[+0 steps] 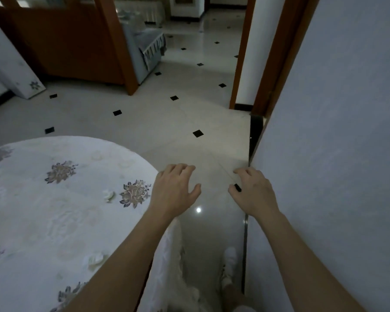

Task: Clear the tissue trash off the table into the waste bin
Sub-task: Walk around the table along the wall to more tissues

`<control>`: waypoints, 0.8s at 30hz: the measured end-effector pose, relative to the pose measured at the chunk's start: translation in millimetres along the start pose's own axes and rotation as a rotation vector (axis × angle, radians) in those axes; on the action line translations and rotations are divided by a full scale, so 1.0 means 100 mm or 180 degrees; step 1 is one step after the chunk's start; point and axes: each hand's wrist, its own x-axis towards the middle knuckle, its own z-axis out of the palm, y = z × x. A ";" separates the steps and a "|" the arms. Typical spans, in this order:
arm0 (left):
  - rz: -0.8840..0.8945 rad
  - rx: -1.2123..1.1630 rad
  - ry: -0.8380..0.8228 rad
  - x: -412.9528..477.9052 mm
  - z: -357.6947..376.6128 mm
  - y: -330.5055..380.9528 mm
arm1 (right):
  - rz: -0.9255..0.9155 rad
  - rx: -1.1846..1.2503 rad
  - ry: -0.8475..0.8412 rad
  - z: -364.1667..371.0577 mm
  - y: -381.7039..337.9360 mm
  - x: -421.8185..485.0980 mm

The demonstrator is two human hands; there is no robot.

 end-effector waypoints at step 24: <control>-0.2650 0.0403 0.0349 1.63 0.17 -1.49 | -0.2032 0.0236 -0.0985 0.96 -1.28 3.96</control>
